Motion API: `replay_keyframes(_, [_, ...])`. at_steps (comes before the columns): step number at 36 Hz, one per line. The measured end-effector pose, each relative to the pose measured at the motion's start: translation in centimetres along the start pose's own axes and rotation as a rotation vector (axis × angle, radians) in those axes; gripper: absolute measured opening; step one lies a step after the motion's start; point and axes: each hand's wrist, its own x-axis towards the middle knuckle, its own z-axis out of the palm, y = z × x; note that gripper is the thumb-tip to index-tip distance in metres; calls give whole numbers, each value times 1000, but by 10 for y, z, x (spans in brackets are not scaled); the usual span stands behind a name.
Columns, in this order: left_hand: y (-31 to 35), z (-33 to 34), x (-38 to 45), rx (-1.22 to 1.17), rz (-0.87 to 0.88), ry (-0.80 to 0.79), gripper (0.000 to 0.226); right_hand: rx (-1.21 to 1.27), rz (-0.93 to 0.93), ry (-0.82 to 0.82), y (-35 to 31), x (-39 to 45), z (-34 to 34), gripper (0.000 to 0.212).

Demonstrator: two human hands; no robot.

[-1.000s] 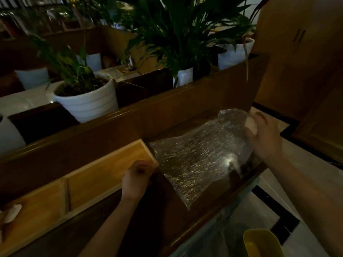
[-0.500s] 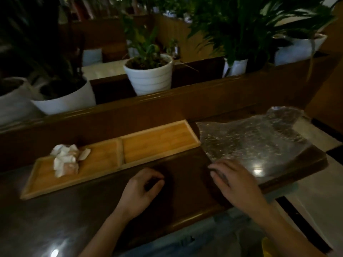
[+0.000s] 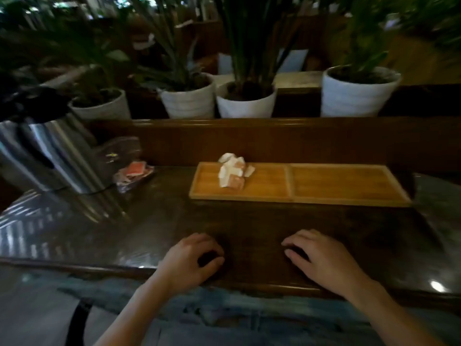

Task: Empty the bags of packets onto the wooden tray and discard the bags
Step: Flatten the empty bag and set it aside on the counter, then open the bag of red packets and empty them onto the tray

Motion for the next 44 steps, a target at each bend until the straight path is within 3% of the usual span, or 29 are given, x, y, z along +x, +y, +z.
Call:
replay_keyframes(7, [-72,-44,-59,77,-120,60,23,-21,-145,-50,-76,54,35,28])
replay_keyframes(15, [-131,-90,-89,132,-266,4,34,-51,-238,-198,-138,116,57,27])
replay_keyframes(23, [-176,-120,-87,195,-375,-44,46,-160,-310,-317,-177,183,59,31])
replay_keyframes(30, [-213,-153,-54,230,-468,-60,40,-156,-324,-362,-199,259,57,31])
replay_keyframes(36, [-237,-180,-19,160,-545,71,49,-153,-353,-244,-211,323,64,29])
replay_keyframes(39, [-245,-182,-2,112,-590,243,38,-114,-376,-178,-217,349,63,30])
replay_keyframes(42, [-252,-183,11,106,-634,392,48,-64,-408,-74,-225,371,62,35])
replay_keyframes(44, [-255,-183,19,69,-662,482,42,-27,-416,-18,-231,383,61,41])
